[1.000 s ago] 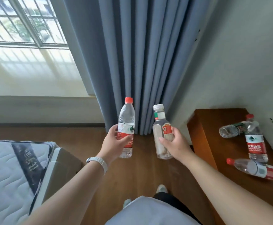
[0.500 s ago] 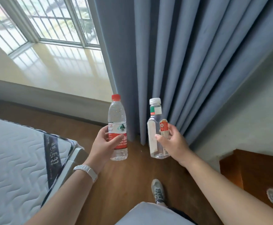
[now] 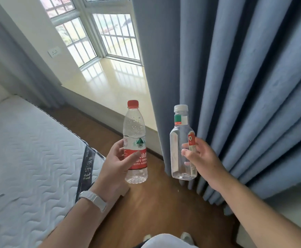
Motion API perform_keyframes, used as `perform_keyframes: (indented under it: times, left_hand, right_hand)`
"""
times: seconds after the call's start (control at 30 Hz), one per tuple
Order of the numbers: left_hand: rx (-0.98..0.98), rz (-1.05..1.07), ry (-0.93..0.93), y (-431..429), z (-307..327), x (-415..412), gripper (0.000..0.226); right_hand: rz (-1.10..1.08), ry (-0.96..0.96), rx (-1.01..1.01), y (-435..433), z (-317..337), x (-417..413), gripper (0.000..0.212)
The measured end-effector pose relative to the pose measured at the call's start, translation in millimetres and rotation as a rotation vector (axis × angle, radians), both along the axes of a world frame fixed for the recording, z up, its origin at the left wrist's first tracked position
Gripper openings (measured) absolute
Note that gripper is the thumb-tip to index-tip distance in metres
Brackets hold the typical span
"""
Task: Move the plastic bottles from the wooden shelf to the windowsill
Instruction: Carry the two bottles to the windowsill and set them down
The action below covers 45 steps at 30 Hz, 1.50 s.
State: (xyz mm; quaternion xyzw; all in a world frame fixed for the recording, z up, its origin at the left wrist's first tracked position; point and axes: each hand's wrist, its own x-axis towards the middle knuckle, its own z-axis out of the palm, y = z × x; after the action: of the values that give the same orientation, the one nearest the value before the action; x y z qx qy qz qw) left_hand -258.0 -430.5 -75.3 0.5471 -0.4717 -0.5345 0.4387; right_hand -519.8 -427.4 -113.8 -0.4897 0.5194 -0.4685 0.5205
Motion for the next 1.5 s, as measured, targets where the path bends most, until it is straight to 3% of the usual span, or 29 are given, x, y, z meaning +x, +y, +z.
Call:
perform_keyframes:
  times: [0.3, 0.47, 0.6, 0.77, 0.83, 0.97, 1.17, 1.33, 1.5]
  left_hand:
    - [0.043, 0.135, 0.142, -19, -10, 31, 0.092]
    - [0.072, 0.157, 0.256, -43, -16, 52, 0.072]
    - [0.067, 0.142, 0.289, -70, -15, 80, 0.077]
    - [0.021, 0.122, 0.337, -106, -13, 129, 0.07]
    - [0.011, 0.116, 0.34, -120, -14, 153, 0.07]
    - [0.01, 0.119, 0.312, -150, -20, 202, 0.07]
    - [0.023, 0.142, 0.281, -184, -29, 262, 0.06]
    - [0.01, 0.205, 0.299, -207, -28, 294, 0.058]
    - [0.024, 0.254, 0.299, -236, -34, 313, 0.057]
  right_hand:
    - [0.164, -0.068, 0.043, -40, 12, 25, 0.027]
    - [0.198, -0.103, 0.084, -69, 16, 48, 0.032]
    - [0.162, -0.166, 0.144, -98, 18, 75, 0.054]
    - [0.192, -0.231, 0.235, -144, 23, 122, 0.062]
    - [0.218, -0.237, 0.258, -163, 27, 146, 0.078]
    - [0.202, -0.209, 0.269, -197, 31, 195, 0.089]
    - [0.195, -0.246, 0.275, -240, 28, 246, 0.061]
    - [0.2, -0.216, 0.281, -278, 27, 279, 0.065]
    - [0.221, -0.179, 0.269, -319, 26, 304, 0.055]
